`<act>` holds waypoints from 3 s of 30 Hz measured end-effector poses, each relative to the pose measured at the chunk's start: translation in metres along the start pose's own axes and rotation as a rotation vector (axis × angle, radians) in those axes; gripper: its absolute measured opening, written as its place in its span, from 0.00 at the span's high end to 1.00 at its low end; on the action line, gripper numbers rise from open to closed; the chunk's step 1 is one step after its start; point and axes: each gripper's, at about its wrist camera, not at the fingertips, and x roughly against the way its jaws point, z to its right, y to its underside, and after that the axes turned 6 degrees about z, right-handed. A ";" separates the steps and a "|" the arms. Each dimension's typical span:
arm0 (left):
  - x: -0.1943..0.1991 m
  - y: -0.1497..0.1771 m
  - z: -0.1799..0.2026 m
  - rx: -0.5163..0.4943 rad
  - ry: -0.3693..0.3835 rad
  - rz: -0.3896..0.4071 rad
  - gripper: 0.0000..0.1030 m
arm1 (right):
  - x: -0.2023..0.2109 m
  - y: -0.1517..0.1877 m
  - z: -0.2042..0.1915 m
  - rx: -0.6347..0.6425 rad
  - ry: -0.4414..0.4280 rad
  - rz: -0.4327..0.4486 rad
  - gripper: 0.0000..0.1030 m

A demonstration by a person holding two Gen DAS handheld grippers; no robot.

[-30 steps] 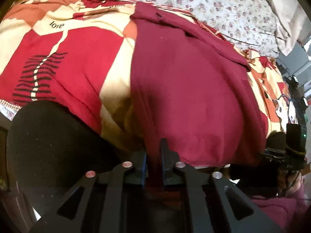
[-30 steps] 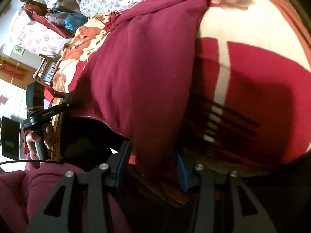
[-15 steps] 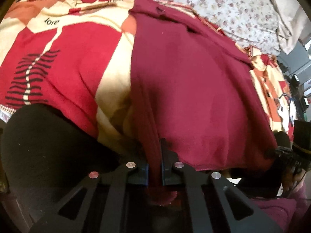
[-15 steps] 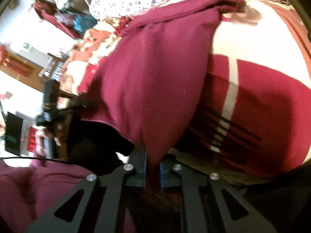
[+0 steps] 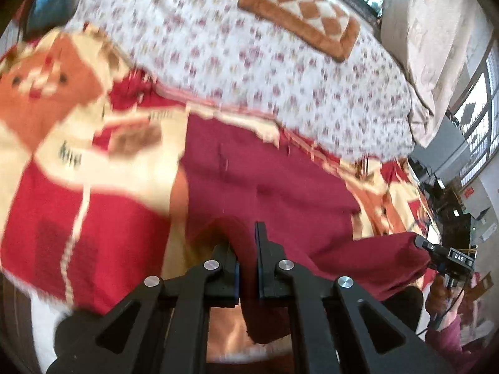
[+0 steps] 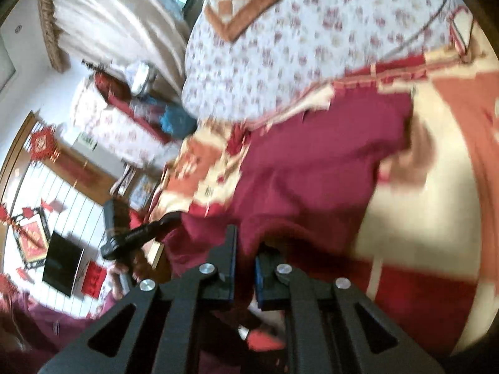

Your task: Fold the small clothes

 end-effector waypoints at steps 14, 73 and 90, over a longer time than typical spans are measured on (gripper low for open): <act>-0.154 -0.107 -0.024 0.032 -0.095 -0.012 1.00 | -0.096 -0.132 0.088 -0.139 0.213 0.077 0.92; -0.132 -0.010 -0.075 0.009 -0.081 -0.224 0.68 | -0.079 -0.059 0.065 0.197 0.502 -0.086 0.95; -0.163 -0.028 -0.025 -0.107 -0.228 -0.132 0.68 | -0.122 -0.101 0.051 0.266 0.621 -0.044 0.65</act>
